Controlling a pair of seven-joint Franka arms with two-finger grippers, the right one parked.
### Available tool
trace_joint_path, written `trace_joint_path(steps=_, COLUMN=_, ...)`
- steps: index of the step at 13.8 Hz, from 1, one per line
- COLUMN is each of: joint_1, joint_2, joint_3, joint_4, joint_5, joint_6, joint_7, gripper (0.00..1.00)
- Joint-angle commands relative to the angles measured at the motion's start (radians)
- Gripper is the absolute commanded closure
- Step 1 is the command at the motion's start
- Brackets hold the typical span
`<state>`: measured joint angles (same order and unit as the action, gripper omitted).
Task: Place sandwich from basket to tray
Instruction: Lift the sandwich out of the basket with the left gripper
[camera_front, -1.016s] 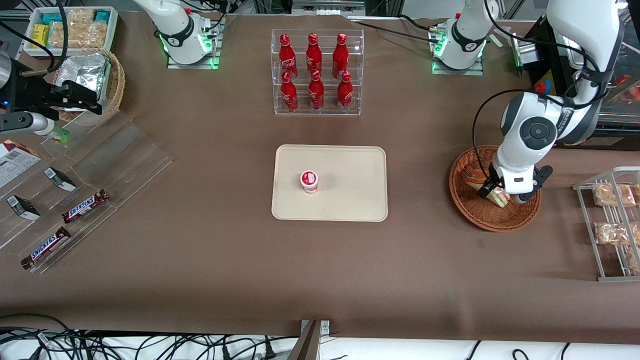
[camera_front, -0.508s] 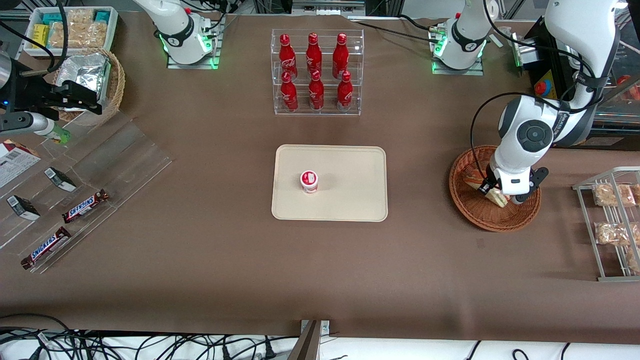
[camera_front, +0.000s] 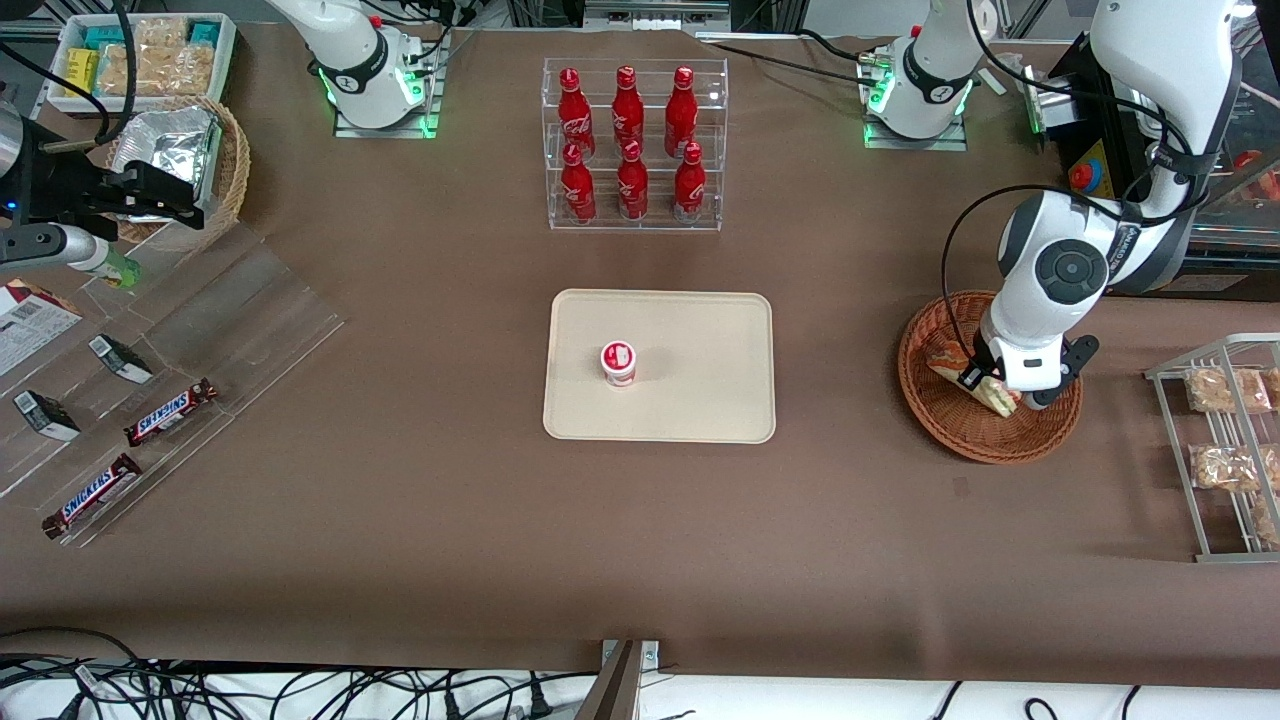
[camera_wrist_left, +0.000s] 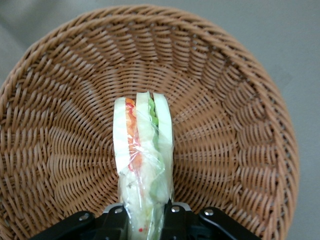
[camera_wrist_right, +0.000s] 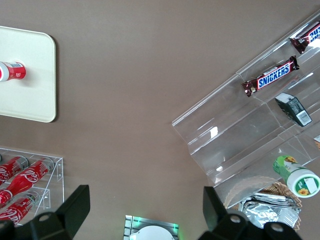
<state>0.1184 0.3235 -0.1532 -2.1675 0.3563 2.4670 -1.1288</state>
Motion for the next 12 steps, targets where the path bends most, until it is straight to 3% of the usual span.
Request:
trace_joint_path(steps=1, joint_1=0.006, joint_2=-0.049, joint_3=-0.043, joint_4=0.069, joint_5=0.012, joint_6=-0.135, joint_7=0.012, gripper=1.00)
trace_joint_path(steps=2, joint_1=0.006, joint_2=-0.050, joint_3=-0.055, joint_4=0.121, joint_5=0.001, joint_6=-0.208, joint_7=0.020, gripper=1.00)
trace_joint_path(steps=5, joint_1=0.004, joint_2=-0.049, joint_3=-0.082, joint_4=0.314, joint_5=-0.143, joint_6=-0.435, joint_7=0.160, gripper=1.00)
trace_joint_path(steps=10, joint_1=-0.022, joint_2=-0.041, joint_3=-0.097, joint_4=0.582, joint_5=-0.233, joint_6=-0.707, joint_7=0.312, gripper=1.00)
trace_joint_path(steps=12, joint_1=-0.029, joint_2=-0.038, joint_3=-0.126, joint_4=0.661, joint_5=-0.238, joint_6=-0.781, joint_7=0.386, gripper=1.00)
